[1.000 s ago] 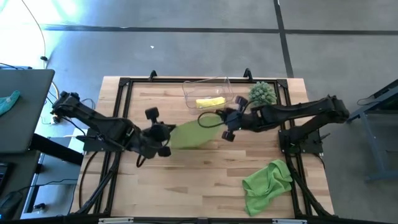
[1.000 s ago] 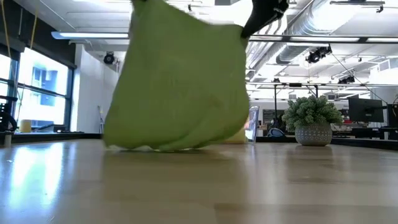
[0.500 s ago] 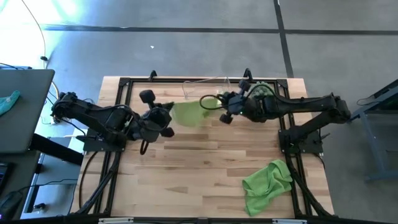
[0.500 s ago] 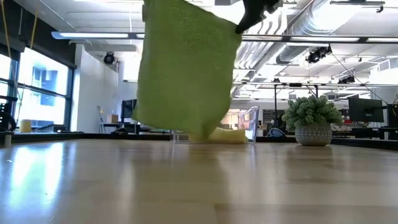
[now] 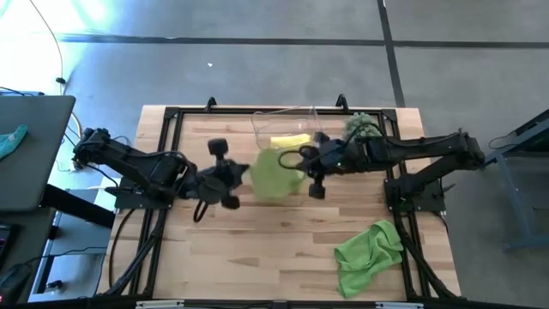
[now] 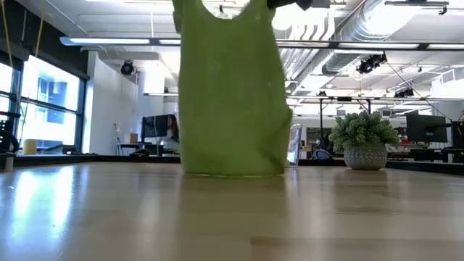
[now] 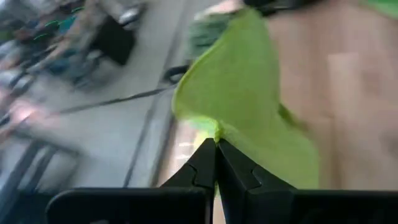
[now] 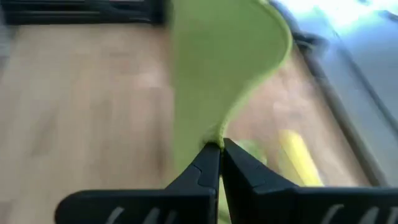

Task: Roll microfiber towels into tight, uniform cylinder then place into a basket
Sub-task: Fold the light green microfiber towel

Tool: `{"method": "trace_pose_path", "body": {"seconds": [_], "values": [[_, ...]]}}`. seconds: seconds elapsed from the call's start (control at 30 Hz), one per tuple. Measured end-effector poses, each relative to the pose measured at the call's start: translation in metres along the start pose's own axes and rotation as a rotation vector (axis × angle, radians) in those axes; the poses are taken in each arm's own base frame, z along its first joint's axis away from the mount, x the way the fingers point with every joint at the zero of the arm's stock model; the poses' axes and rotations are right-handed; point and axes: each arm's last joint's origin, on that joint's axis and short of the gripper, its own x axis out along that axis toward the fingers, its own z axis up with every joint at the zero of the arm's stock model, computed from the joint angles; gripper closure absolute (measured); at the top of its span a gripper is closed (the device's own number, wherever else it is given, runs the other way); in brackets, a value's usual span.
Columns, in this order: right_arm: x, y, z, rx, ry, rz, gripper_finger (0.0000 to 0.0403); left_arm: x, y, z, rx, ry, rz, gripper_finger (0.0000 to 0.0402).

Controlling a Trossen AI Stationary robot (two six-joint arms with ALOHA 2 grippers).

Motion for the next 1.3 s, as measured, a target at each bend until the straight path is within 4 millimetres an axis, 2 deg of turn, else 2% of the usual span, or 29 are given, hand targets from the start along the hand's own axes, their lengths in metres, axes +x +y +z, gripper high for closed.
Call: {"method": "trace_pose_path", "body": {"seconds": [0.03, 0.17, 0.2, 0.27, 0.33, 0.4, 0.43, 0.5, 0.57, 0.6, 0.63, 0.7, 0.73, 0.8, 0.9, 1.0, 1.3], "values": [[-0.002, -0.001, 0.003, -0.024, -0.015, -0.026, 0.0402, 0.0, 0.0, 0.0, 0.013, 0.001, 0.022, 0.0401], [-0.013, -0.017, 0.015, -0.002, -0.085, -0.487, 0.0402, -0.001, 0.014, 0.002, -0.037, 0.015, 0.411, 0.0401], [-0.014, -0.018, 0.015, 0.014, -0.083, -0.52, 0.0402, -0.002, 0.015, 0.002, -0.056, 0.013, 0.442, 0.0401], [-0.014, -0.014, 0.014, 0.066, -0.076, -0.377, 0.0402, -0.004, 0.01, 0.003, -0.076, -0.011, 0.341, 0.0401], [-0.013, -0.003, 0.012, 0.089, -0.04, -0.094, 0.0402, -0.007, -0.001, 0.004, -0.067, -0.042, 0.111, 0.0401], [-0.013, 0.004, 0.012, 0.024, -0.028, 0.087, 0.0402, -0.01, -0.007, 0.006, -0.015, -0.065, -0.038, 0.0401], [-0.012, 0.004, 0.013, -0.017, -0.034, 0.067, 0.0403, -0.01, -0.007, 0.006, 0.009, -0.069, -0.027, 0.0401], [-0.013, -0.004, 0.014, -0.016, -0.048, -0.166, 0.0403, -0.007, -0.004, 0.009, 0.014, -0.058, 0.152, 0.0401], [-0.014, -0.011, 0.013, 0.094, -0.06, -0.348, 0.0403, -0.008, 0.002, 0.008, -0.021, -0.037, 0.335, 0.0401], [-0.014, -0.011, 0.013, 0.141, -0.059, -0.305, 0.0403, -0.009, 0.003, 0.008, -0.05, -0.042, 0.346, 0.0401], [-0.013, -0.008, 0.012, 0.152, -0.046, -0.179, 0.0403, -0.009, 0.002, 0.008, -0.065, -0.054, 0.284, 0.0401], [-0.012, 0.003, 0.012, 0.101, -0.015, 0.102, 0.0403, -0.01, -0.008, 0.01, -0.048, -0.087, 0.034, 0.0401], [-0.012, 0.007, 0.012, 0.069, -0.017, 0.163, 0.0403, -0.011, -0.012, 0.009, -0.018, -0.096, -0.061, 0.0401], [-0.014, 0.008, 0.014, 0.038, -0.048, 0.1, 0.0403, -0.012, -0.014, 0.01, 0.007, -0.107, -0.097, 0.0401], [-0.014, 0.001, 0.013, 0.035, -0.05, -0.113, 0.0403, -0.01, -0.01, 0.009, -0.001, -0.076, 0.082, 0.0401], [-0.014, -0.001, 0.01, 0.01, -0.019, -0.162, 0.0403, -0.01, -0.005, 0.009, 0.001, -0.059, 0.2, 0.0401], [-0.012, -0.017, 0.009, -0.085, 0.012, -0.347, 0.0402, 0.0, 0.008, 0.007, 0.091, 0.012, 0.355, 0.0401]]}}
